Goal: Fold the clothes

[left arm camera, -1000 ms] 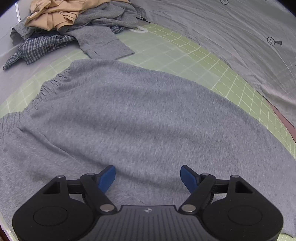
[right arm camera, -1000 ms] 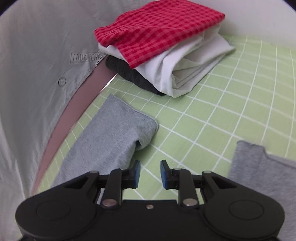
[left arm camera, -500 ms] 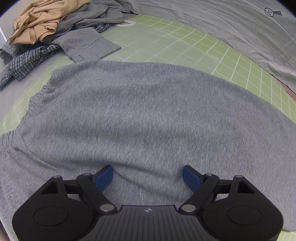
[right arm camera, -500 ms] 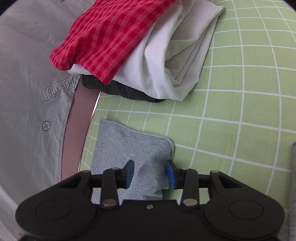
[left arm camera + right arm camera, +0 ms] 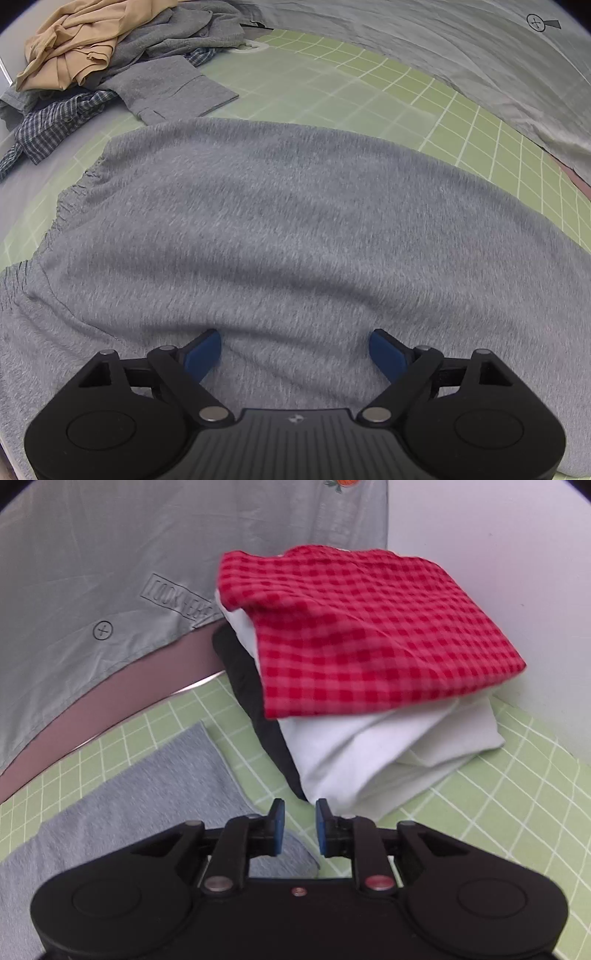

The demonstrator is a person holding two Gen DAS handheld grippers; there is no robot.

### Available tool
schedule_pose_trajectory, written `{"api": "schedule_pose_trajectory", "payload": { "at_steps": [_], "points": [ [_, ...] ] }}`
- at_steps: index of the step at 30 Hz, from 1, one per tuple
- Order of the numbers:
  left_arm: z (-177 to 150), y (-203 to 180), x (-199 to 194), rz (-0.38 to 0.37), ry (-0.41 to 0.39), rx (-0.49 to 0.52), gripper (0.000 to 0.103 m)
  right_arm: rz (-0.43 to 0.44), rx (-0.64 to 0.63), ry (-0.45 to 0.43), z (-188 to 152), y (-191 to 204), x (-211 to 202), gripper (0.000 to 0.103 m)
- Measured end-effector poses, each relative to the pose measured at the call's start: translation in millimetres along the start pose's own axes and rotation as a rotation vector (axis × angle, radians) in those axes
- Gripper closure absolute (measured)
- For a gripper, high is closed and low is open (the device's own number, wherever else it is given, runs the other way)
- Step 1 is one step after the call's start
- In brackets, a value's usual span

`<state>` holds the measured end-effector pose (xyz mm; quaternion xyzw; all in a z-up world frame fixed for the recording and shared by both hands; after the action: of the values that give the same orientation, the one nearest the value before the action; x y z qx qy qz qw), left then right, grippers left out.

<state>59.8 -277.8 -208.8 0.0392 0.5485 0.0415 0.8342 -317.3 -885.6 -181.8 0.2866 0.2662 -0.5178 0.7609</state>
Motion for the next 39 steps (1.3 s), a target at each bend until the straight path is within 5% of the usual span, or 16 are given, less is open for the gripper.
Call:
{"api": "schedule_pose_trajectory", "payload": {
  "at_steps": [4, 18, 22, 27, 30, 35, 39],
  "points": [
    [0, 0, 1, 0.000, 0.005, 0.001, 0.011, 0.029, 0.107, 0.025, -21, -11, -3, 0.072],
    [1, 0, 5, 0.003, 0.007, 0.002, 0.005, -0.023, 0.025, 0.097, -40, 4, 23, 0.065],
    [1, 0, 6, 0.005, 0.007, -0.001, 0.003, 0.009, -0.002, 0.099, -33, 3, 28, 0.097],
    [5, 4, 3, 0.001, 0.008, -0.017, 0.003, -0.028, -0.035, 0.085, -20, -11, 39, 0.097],
    [8, 13, -12, -0.015, -0.030, -0.040, 0.004, -0.048, -0.038, 0.075, -11, -18, 30, 0.075],
    [2, 33, -51, -0.068, -0.115, -0.066, 0.003, -0.028, -0.107, 0.003, -5, -27, -18, 0.021],
    [-24, 51, -73, -0.092, -0.152, -0.059, 0.003, 0.038, -0.114, -0.016, -29, -47, -70, 0.001]
  ]
}}
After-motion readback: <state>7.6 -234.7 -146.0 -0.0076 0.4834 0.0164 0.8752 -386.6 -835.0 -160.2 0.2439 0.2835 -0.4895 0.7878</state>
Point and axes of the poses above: each gripper's, at about its wrist camera, not at the fingertips, and x roughly the way its jaws point, y to its left, z to its top, the point moved 6 cm from there along x, roughly the way its jaws point, and after that the axes turned 6 degrees about z, right-handed, at the moved point
